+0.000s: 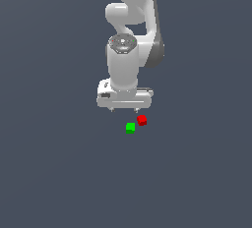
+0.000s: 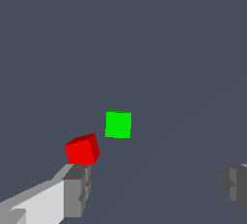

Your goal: Stack the red cube on top of the green cube.

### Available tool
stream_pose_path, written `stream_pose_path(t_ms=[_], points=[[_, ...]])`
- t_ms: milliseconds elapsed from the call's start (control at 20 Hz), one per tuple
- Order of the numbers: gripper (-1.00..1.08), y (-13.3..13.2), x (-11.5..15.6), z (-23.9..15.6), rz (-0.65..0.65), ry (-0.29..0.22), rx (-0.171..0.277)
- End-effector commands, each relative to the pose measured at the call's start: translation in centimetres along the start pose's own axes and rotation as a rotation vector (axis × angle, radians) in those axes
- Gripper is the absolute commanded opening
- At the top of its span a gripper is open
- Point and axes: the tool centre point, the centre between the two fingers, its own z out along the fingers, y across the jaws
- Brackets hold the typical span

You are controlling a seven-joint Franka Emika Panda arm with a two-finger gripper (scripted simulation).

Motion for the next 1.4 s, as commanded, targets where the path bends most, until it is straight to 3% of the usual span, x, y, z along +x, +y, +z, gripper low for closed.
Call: stream_pose_path(t_ms=[0, 350, 1000, 1350], points=[[1.00, 0.0, 0.0, 0.0, 0.000, 0.000, 0.000], [1.00, -1.3, -0.4, 1.4, -0.037, 0.000, 0.000], [1.00, -8.1, -3.5, 8.7, -0.233, -0.002, 0.000], [1.00, -9.1, -4.0, 10.0, -0.266, -0.002, -0.002]])
